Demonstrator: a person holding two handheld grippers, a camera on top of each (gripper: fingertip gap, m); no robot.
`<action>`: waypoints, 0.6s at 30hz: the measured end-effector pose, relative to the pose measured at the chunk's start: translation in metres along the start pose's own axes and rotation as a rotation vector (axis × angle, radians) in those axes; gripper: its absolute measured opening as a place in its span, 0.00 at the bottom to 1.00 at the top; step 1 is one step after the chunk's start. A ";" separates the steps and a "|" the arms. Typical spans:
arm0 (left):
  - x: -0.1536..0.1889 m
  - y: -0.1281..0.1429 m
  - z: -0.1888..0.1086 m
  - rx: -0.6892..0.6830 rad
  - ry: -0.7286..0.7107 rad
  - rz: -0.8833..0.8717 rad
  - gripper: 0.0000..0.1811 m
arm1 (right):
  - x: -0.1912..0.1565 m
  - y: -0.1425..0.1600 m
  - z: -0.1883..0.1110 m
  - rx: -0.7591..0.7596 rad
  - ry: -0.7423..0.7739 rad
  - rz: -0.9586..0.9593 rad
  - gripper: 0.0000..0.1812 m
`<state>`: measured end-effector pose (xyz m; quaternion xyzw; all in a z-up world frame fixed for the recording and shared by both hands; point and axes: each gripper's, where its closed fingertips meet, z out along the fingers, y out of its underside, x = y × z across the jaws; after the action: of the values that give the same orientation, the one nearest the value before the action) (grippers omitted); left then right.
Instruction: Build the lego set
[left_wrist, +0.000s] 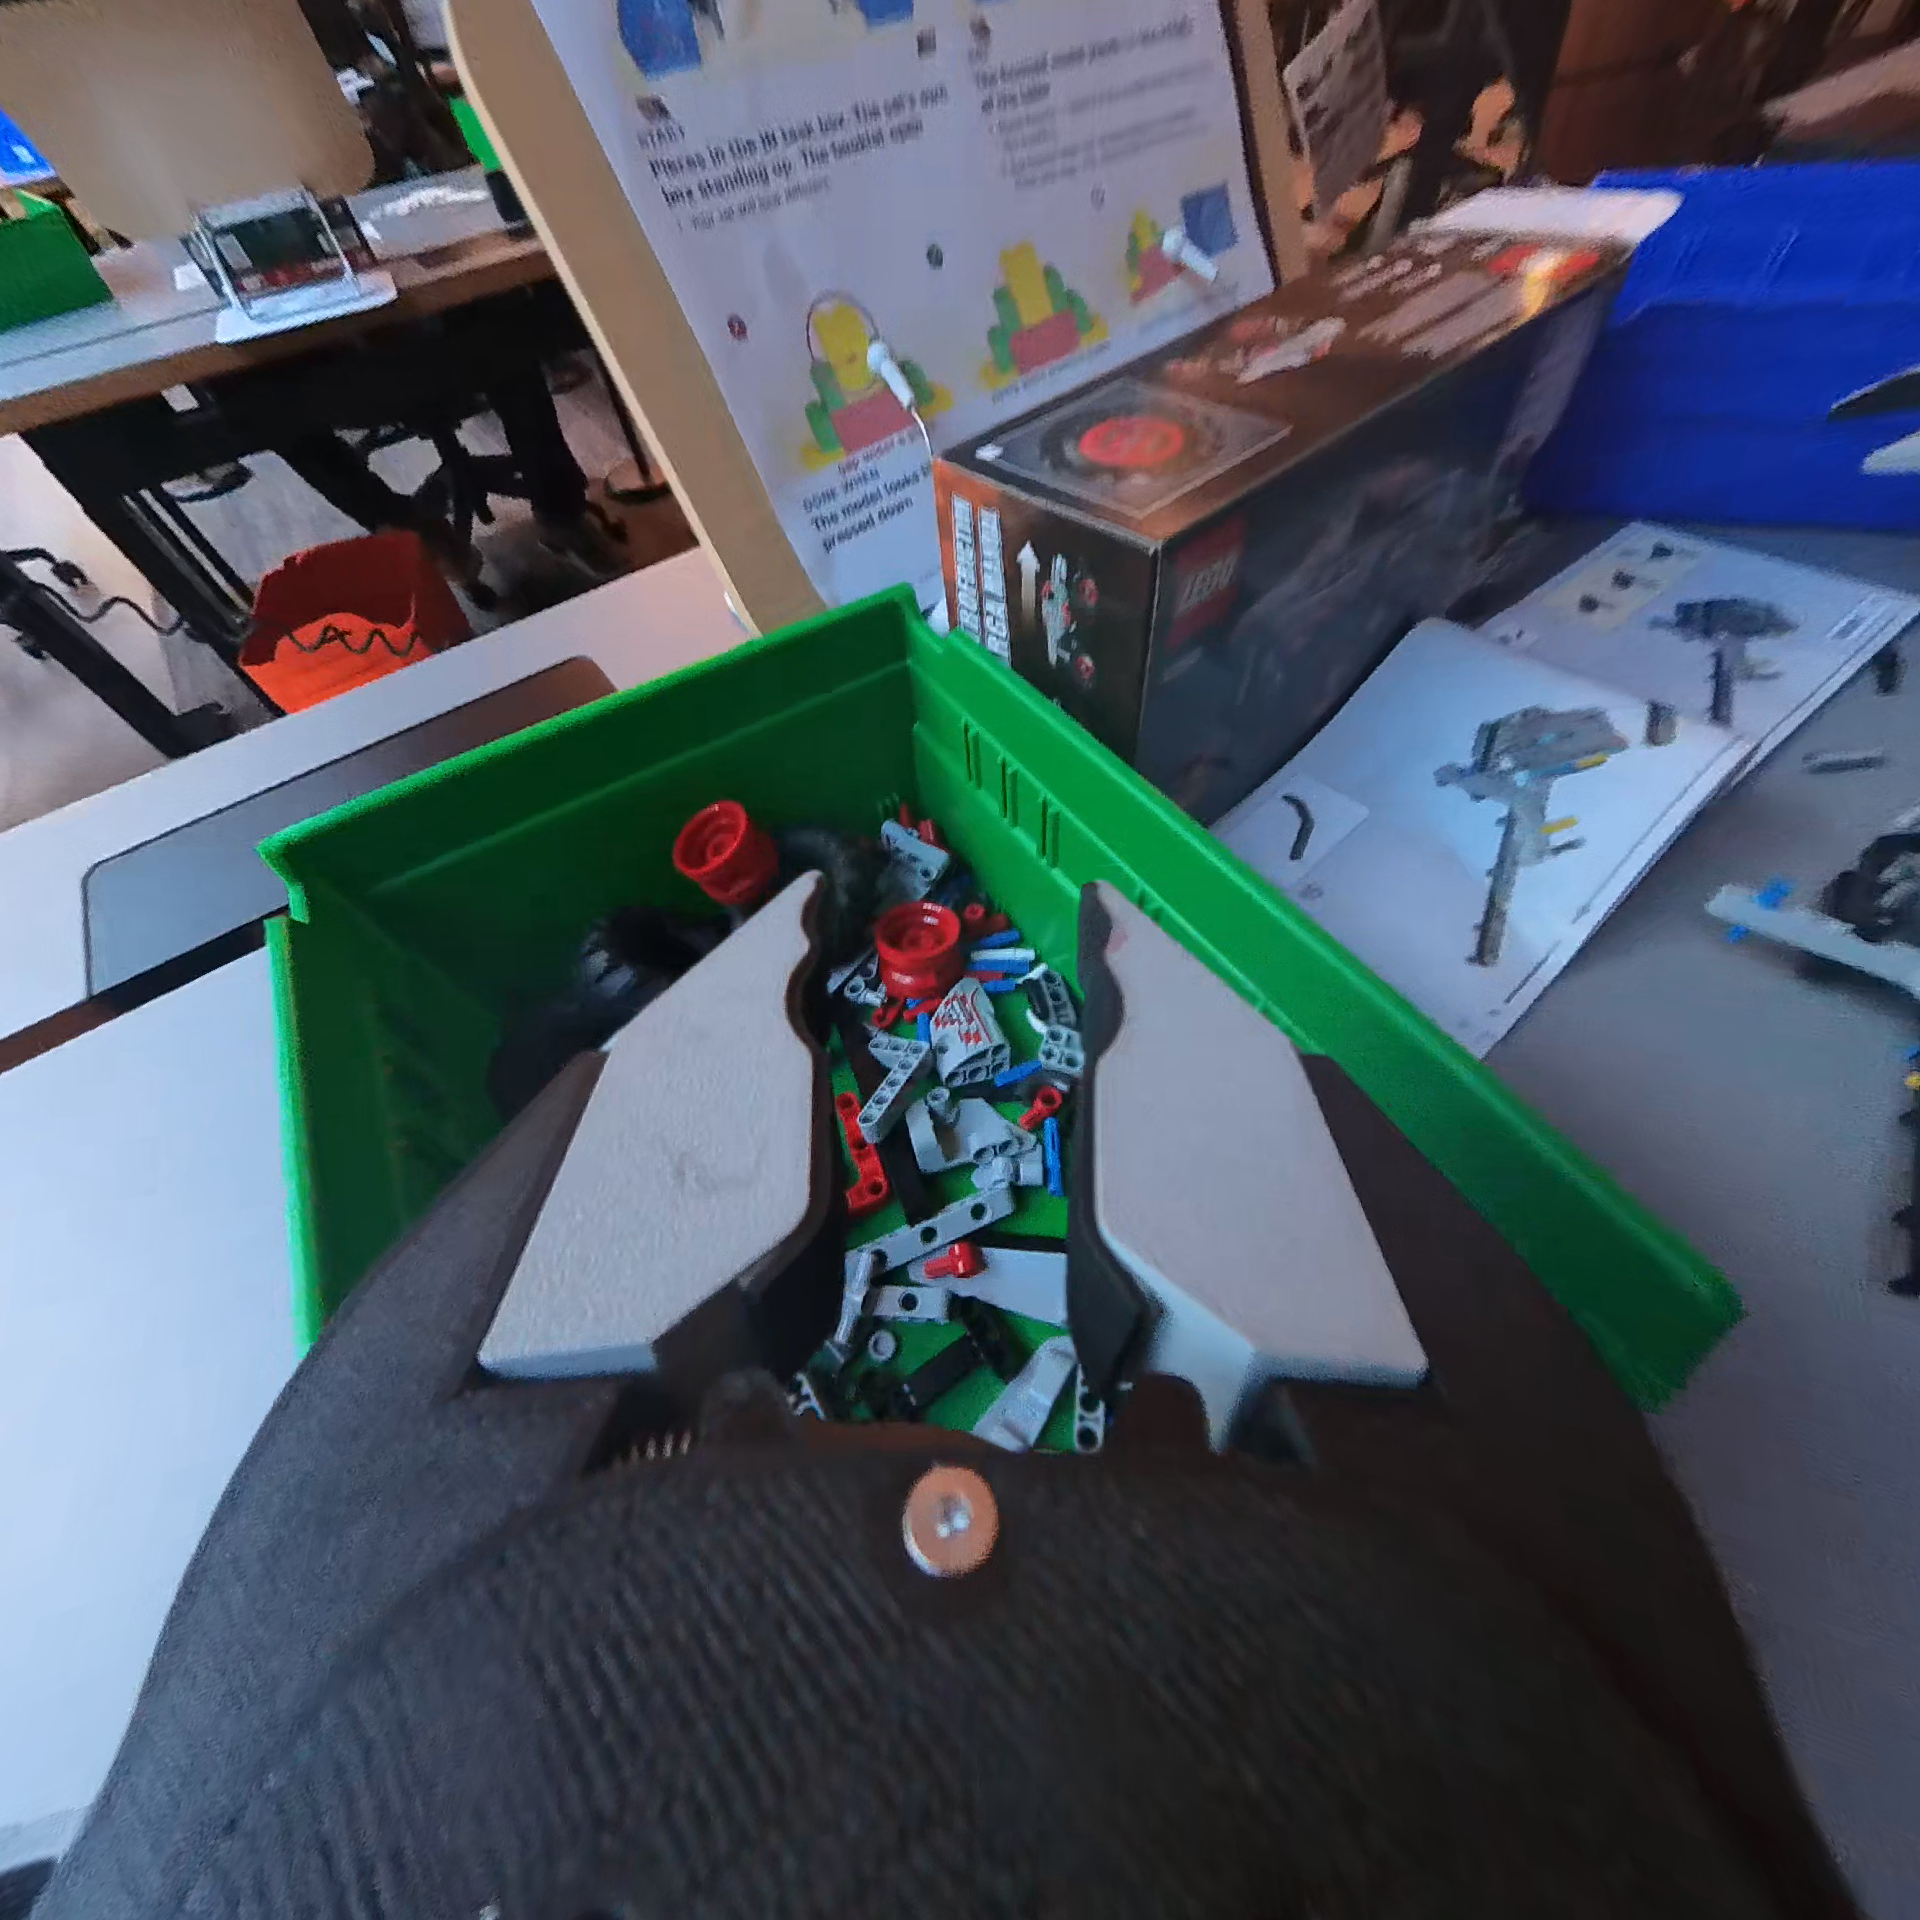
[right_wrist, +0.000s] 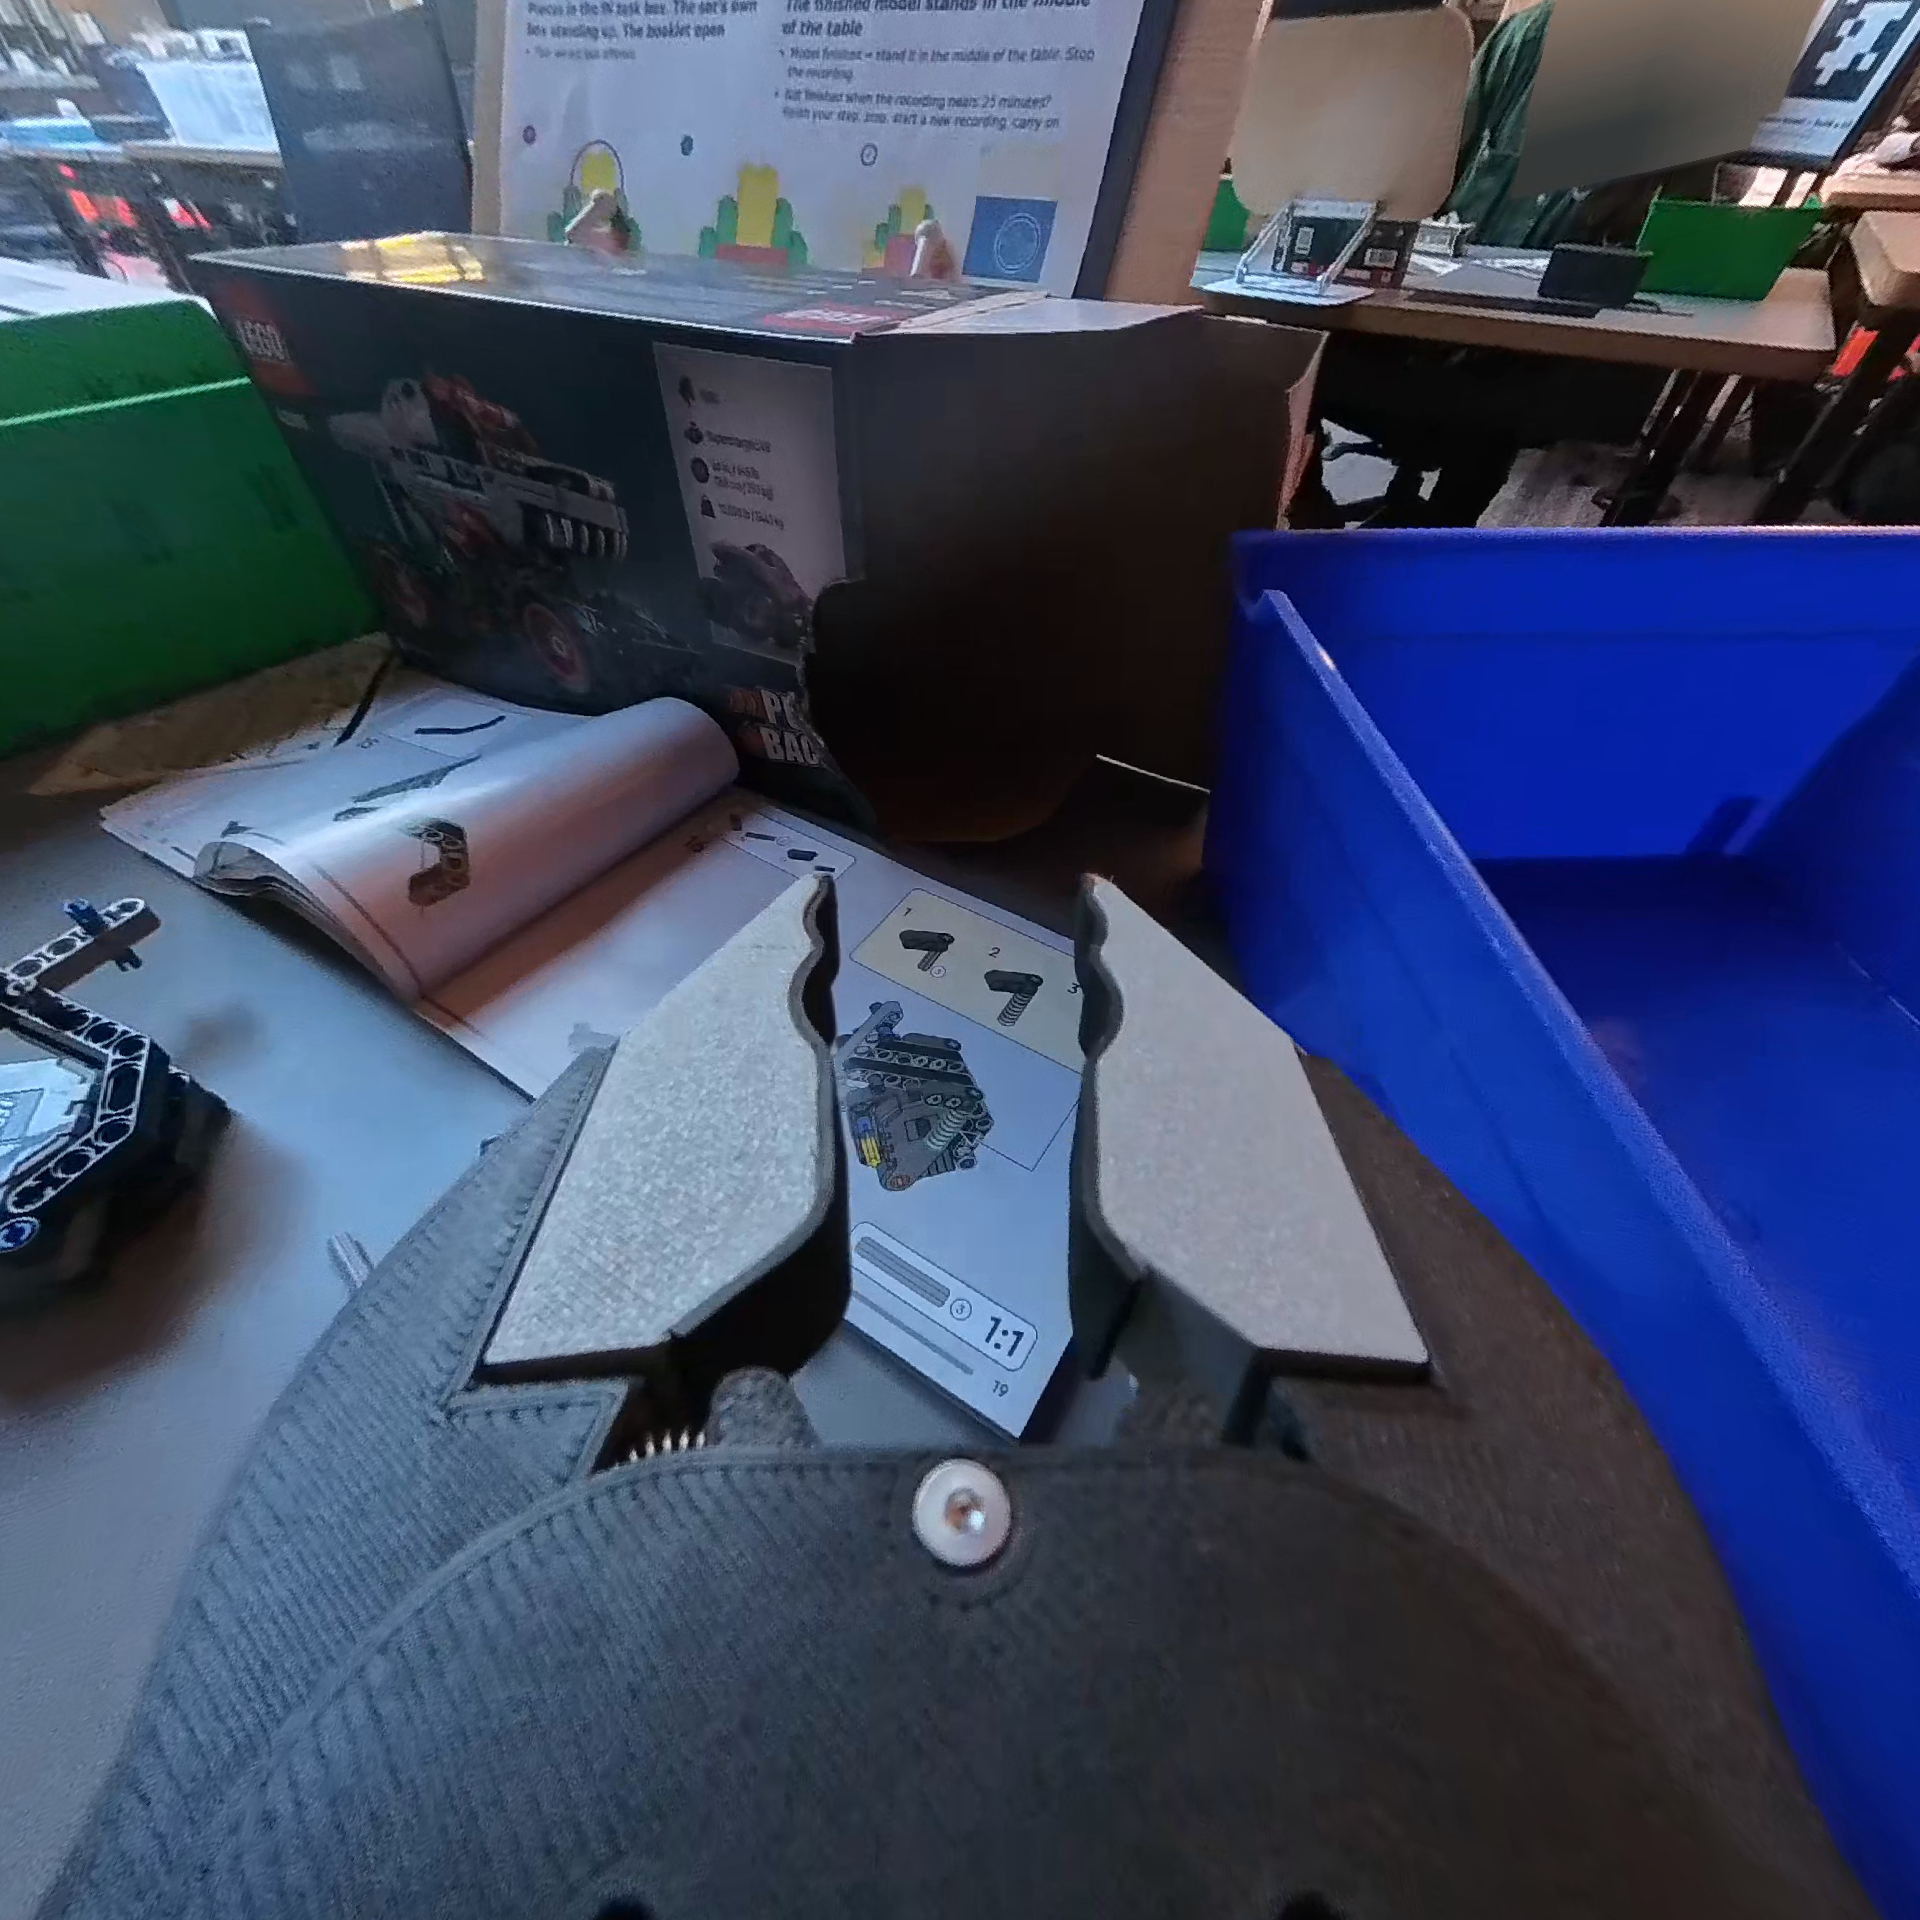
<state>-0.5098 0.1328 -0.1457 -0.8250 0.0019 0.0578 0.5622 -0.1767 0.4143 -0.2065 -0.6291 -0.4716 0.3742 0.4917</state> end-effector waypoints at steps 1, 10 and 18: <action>0.001 0.003 0.002 -0.015 -0.007 0.012 0.24 | 0.000 0.000 0.000 -0.003 0.000 0.003 0.23; -0.004 0.017 0.016 -0.062 -0.057 -0.040 0.11 | -0.005 0.003 -0.001 -0.022 -0.047 0.060 0.19; -0.012 0.029 0.021 -0.099 -0.075 -0.035 0.15 | -0.017 -0.010 -0.007 0.024 -0.143 0.075 0.19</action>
<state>-0.5253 0.1412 -0.1788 -0.8489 -0.0367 0.0790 0.5214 -0.1767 0.3963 -0.1949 -0.6121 -0.4770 0.4420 0.4499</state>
